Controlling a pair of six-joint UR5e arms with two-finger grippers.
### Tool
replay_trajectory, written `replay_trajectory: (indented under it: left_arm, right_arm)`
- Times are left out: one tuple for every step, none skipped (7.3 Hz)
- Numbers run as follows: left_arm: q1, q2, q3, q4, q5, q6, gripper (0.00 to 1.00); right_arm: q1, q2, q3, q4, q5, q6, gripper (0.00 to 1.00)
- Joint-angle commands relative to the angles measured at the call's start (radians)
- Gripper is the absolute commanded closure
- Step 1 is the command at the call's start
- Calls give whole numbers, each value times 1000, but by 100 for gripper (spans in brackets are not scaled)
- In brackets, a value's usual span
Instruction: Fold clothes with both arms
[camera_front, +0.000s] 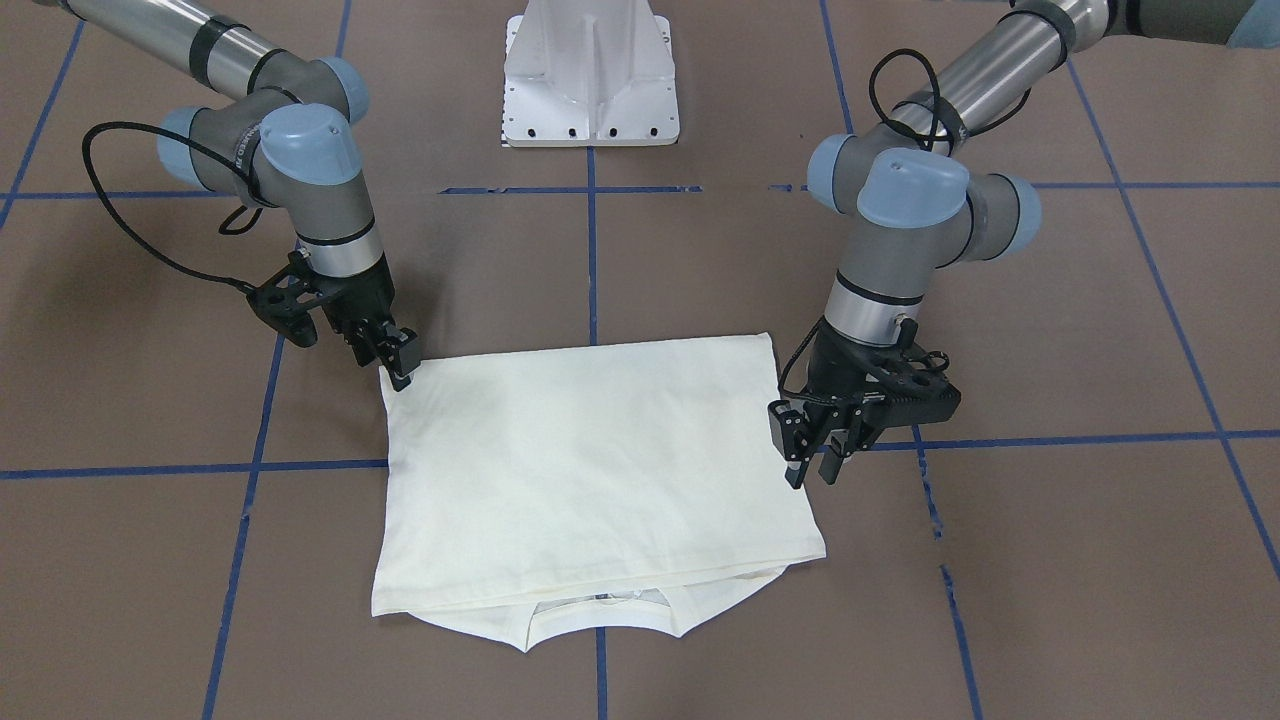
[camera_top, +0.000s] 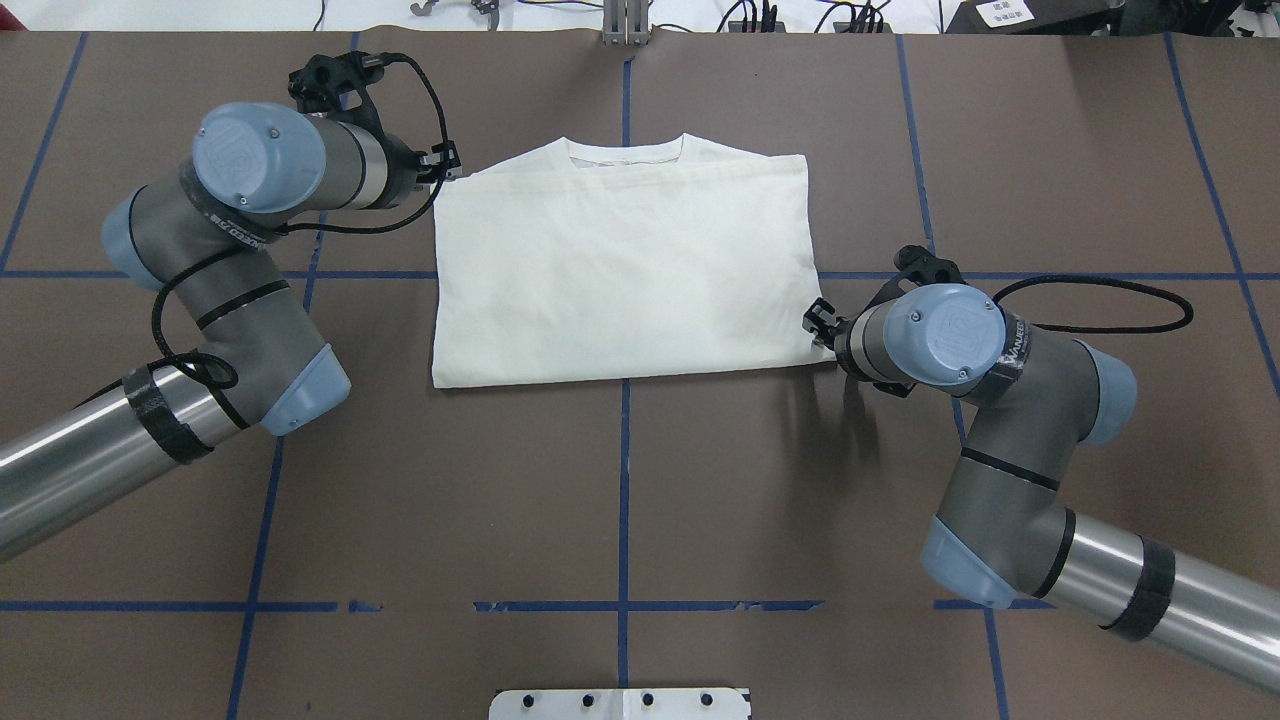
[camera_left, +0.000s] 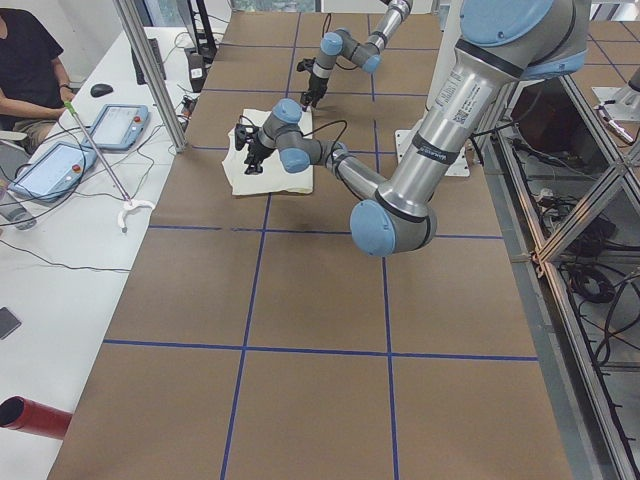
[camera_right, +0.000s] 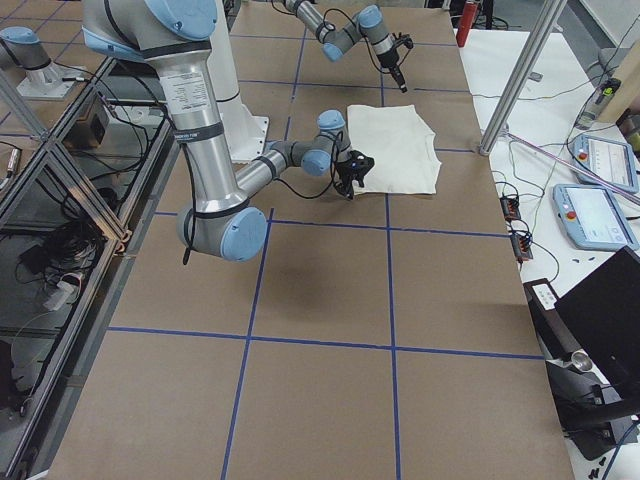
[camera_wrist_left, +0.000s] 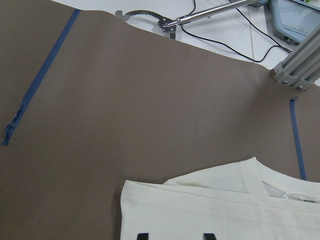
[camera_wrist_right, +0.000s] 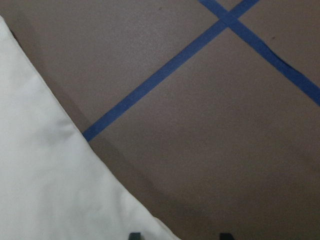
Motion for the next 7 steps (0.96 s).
replay_trajectory:
  left_arm:
    - [0,1,1,2,2,0,53]
    - [0,3,2,2,2,0,53]
    - [0,3,4,2,2,0,53]
    - [0,3,2,0,2,0,53]
    - [2,0,-2,-2,2,-8,53]
    - [2,-1,-11,-2,-1,-12,53]
    - [3,-1,-39,-2,-6,-12,53]
  right_arm:
    - [0,7,18,0,9,4,100]
    - [-2,8,23,0,13,4,100]
    - [0,4,44,0,15,4,100]
    - [3,-42,122,-3,31,4,100]
    - [0,-156,294,-12,86,5,100]
    - [-35,-279,461,-14,198,8,100]
    - [-128,-386,592,-15,276,10,100]
